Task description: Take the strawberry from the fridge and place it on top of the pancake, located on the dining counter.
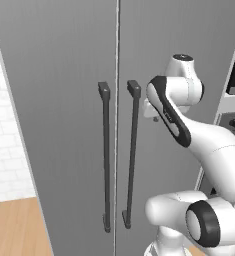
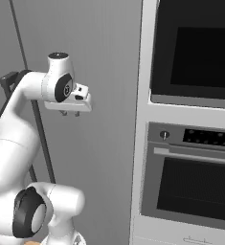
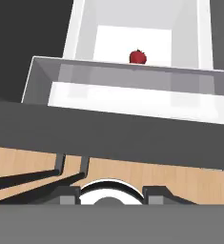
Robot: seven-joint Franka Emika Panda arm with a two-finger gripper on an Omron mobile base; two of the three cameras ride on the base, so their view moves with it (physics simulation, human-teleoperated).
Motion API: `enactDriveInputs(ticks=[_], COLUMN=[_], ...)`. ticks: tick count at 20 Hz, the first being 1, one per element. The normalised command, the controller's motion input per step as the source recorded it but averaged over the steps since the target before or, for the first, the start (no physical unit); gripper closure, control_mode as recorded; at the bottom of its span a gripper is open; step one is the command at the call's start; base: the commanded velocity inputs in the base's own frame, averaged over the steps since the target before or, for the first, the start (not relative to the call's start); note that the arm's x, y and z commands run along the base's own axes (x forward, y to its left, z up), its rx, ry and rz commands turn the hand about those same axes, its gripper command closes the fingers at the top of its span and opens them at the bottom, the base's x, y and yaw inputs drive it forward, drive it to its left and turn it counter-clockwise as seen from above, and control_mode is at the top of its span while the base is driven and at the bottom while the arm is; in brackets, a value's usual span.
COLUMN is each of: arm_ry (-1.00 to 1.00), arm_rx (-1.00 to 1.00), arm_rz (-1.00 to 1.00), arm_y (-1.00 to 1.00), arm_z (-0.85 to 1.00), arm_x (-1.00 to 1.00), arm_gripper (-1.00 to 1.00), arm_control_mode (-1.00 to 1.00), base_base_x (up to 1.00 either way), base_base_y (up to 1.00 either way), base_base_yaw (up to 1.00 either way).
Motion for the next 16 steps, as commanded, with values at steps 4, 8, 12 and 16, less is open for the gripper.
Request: enactDriveInputs(ticks=[4, 8, 12, 16], arm_ry=[0.0, -0.18, -0.22, -0.21], arm_rx=[0.0, 0.0, 0.04, 0.0], arm_rz=[0.0, -0.04, -0.15, -0.22], arm_y=[-0.05, -0.14, -0.06, 0.0], arm_z=[0.0, 0.0, 0.0, 0.0], arm_x=[-0.28, -0.92, -0.99, -0.77], arm_gripper=[-1.0, -1.0, -1.0, -1.0], arm_control_mode=[-1.0, -1.0, -1.0, -1.0], base_base_x=[0.0, 0.0, 0.0, 0.0], base_base_y=[0.0, 0.0, 0.0, 0.0], base_base_yaw=[0.0, 0.0, 0.0, 0.0])
